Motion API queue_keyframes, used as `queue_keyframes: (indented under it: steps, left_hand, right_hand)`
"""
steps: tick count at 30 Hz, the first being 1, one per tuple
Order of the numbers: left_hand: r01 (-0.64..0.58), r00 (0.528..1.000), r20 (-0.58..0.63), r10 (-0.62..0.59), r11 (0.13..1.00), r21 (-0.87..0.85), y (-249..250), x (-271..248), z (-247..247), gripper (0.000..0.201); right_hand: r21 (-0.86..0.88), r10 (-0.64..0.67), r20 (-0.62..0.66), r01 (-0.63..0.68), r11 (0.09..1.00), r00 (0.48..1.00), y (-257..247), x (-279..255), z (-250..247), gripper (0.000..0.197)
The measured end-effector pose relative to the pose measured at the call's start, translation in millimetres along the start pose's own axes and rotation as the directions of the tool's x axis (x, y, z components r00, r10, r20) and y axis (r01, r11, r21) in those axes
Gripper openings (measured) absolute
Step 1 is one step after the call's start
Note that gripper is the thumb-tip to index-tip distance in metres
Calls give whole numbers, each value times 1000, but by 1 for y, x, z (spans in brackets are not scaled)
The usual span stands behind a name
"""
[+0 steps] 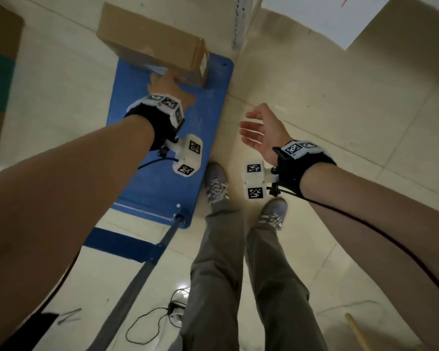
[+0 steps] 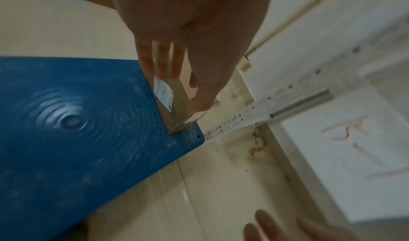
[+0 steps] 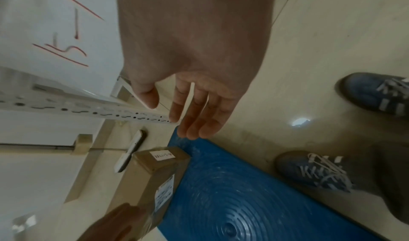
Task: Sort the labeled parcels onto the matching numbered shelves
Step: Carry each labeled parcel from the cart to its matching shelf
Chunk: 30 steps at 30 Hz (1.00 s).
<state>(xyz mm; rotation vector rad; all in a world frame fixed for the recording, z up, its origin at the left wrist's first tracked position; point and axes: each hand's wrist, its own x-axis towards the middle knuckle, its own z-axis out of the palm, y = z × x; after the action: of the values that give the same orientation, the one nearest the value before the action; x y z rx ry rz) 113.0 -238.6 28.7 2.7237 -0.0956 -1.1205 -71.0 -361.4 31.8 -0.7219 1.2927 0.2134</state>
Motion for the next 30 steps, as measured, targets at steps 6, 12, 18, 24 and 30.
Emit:
queue_keyframes:
  steps: [6,12,18,24,30]
  left_hand:
    - [-242,956,-39,290,859,451,19,63,15,83]
    - [-438,870,271,413,391,809,18,103,20,17]
    - [-479,875,427,226,287,829,24,98,8,49]
    - [-305,899,-20,438,659,688,15,97,18,31]
    - [-404,829,-163,535,774,487,8,48,20,76]
  right_hand:
    - [19,22,35,-23,1000,999,10,52,3,23]
    - [129,48,18,-50,990,999,24,83,-11,19]
    - [183,118,20,-119,976,993,56,92,-21,20]
    - [202,134,8,-132,970,991,58,74,-31,20]
    - [204,101,-6,-98,974,995,35,34,-32,18]
